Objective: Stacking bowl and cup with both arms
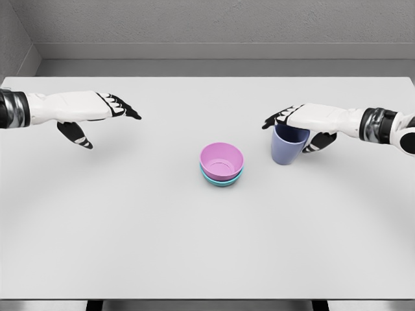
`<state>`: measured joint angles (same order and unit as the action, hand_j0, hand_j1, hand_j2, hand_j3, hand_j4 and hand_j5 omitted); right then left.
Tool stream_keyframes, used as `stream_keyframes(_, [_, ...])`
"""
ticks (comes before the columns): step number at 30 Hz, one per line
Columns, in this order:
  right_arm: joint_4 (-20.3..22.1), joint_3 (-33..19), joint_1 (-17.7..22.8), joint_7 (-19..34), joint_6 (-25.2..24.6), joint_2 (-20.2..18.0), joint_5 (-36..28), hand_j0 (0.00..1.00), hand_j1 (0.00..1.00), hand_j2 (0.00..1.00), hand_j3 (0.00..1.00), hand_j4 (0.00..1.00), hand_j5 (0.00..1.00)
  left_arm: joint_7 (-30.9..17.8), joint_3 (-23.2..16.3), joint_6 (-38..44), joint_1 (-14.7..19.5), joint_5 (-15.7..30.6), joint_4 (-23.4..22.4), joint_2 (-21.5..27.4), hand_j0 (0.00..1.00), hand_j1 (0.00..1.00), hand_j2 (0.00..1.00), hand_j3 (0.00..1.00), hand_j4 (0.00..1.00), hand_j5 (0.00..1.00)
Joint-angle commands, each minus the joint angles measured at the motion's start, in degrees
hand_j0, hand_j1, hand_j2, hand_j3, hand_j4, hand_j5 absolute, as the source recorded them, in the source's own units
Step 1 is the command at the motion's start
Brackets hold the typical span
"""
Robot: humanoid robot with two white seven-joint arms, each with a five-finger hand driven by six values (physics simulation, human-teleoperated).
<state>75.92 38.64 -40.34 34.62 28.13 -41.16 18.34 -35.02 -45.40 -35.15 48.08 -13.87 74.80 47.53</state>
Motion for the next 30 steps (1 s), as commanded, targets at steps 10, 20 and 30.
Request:
stream_keyframes(10, [-0.07,0.21,-0.09,0.38,0.35,-0.06,0.39,0.72,0.72,0.72,0.72,0.72,0.72,0.02,0.04,0.15,0.00,0.34,-0.62,-0.07,1.00,1.00,1.00,1.00,1.00,1.00])
stream_keyframes(20, [0.02,0.03,-0.53,0.38,0.53,-0.06,0.30,0.69,0.69,0.69,0.69,0.69,0.69,0.02,0.04,0.15,0.00,0.34,-0.62,-0.07,1.00,1.00,1.00,1.00,1.00,1.00])
stream_keyframes(30, [-0.07,-0.76,-0.97,0.38,1.49,-0.41,-0.41,0.69,0.69,0.69,0.69,0.69,0.69,0.02,0.04,0.15,0.00,0.34,-0.62,0.02,1.00,1.00,1.00,1.00,1.00,1.00])
